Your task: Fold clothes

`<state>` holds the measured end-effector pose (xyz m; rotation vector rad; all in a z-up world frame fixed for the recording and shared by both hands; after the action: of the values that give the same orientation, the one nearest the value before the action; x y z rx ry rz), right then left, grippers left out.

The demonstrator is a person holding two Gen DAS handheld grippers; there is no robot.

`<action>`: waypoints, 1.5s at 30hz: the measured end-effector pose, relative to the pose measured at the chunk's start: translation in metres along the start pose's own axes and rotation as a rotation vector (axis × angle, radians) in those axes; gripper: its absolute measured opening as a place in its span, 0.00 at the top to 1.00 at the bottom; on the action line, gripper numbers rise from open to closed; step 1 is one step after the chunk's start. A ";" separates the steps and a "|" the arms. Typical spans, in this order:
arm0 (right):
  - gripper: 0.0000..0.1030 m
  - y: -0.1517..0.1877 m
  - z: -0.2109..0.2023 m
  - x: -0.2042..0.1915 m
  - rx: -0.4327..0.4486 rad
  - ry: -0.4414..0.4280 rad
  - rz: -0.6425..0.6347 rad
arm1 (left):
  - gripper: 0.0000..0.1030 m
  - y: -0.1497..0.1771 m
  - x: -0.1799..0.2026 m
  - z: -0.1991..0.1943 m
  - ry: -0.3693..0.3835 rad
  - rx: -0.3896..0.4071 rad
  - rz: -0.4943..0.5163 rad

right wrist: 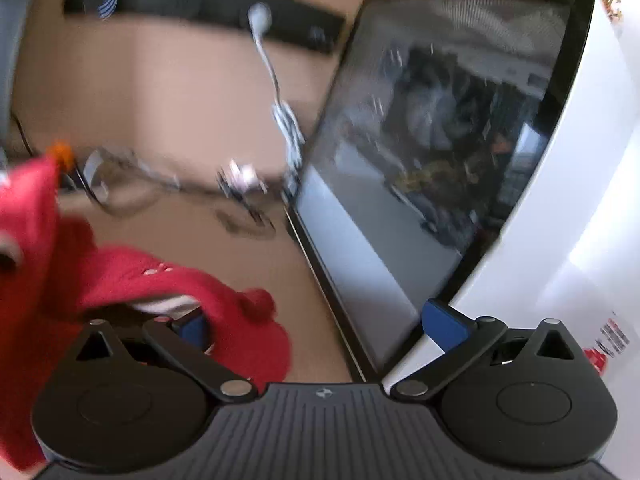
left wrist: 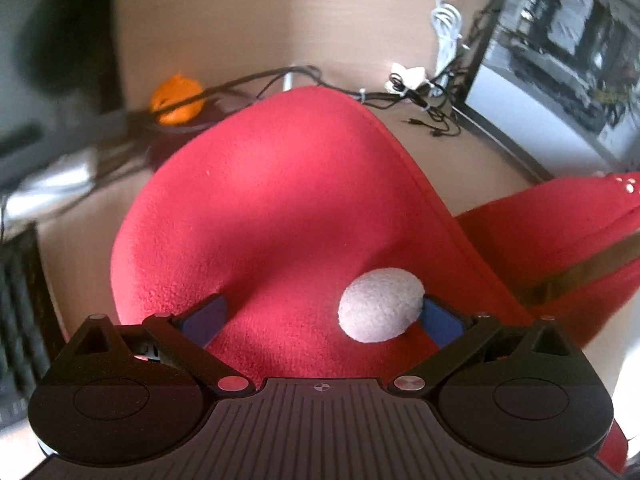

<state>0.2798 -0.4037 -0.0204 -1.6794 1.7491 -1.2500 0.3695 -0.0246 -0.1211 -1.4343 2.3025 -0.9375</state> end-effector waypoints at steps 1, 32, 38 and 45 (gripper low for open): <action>0.00 0.005 0.004 0.004 -0.020 0.008 0.008 | 0.00 -0.002 0.002 0.001 -0.005 0.003 0.011; 0.00 -0.030 -0.060 -0.038 0.039 -0.051 -0.073 | 0.00 0.048 0.166 -0.135 0.235 0.271 0.391; 0.00 -0.038 -0.070 -0.055 0.078 -0.031 -0.142 | 0.00 0.025 0.238 -0.107 0.160 0.458 0.732; 0.00 -0.018 -0.064 -0.037 0.035 -0.044 -0.099 | 0.00 0.028 0.249 -0.058 0.173 0.378 0.761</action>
<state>0.2457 -0.3464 0.0169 -1.7785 1.6271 -1.2689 0.2007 -0.2117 -0.0694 -0.2821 2.3110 -1.1638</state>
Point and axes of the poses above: each gripper's, at about its wrist camera, not at the fingertips, and z roughly the way its jaws point, x to its right, y to its underside, the point moved 9 cm from there along z, roughly the way its jaws point, and after that the axes turned 3 degrees about z, right-handed, at the moved point
